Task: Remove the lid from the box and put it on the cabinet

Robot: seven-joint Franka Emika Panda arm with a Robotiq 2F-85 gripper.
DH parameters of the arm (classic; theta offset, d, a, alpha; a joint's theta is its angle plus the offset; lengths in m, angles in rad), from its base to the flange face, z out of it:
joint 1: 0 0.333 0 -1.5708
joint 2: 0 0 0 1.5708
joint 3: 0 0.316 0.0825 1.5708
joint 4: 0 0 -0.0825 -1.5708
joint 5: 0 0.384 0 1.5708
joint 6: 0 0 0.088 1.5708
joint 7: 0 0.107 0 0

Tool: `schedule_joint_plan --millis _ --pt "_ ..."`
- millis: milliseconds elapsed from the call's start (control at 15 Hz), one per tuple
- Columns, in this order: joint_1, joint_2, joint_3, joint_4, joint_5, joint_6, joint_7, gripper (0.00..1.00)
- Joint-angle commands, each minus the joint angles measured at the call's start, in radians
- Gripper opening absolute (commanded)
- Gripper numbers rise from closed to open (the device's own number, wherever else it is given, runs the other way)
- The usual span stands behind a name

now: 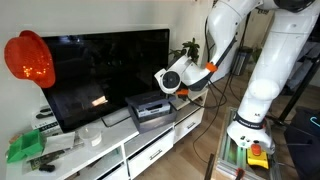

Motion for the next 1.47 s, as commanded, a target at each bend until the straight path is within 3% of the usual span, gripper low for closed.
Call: schedule_joint_plan --millis 0,333,867,1067,1133,1267,1400 --pt "0.180 0.172 -0.168 0.089 -0.117 -0.069 0.016 1.00" --pt "0.294 0.309 -0.281 0.163 -0.169 -0.021 0.008 1.00" --pt "0.321 0.458 -0.353 0.295 -0.258 0.009 0.023 1.00" --pt "0.326 0.489 -0.360 0.328 -0.265 -0.002 0.027 0.81" --pt "0.326 0.499 -0.362 0.337 -0.265 -0.005 0.023 0.81" --pt "0.329 0.514 -0.366 0.349 -0.269 -0.009 0.025 0.71" --pt "0.332 0.523 -0.368 0.357 -0.268 -0.011 0.024 0.55"
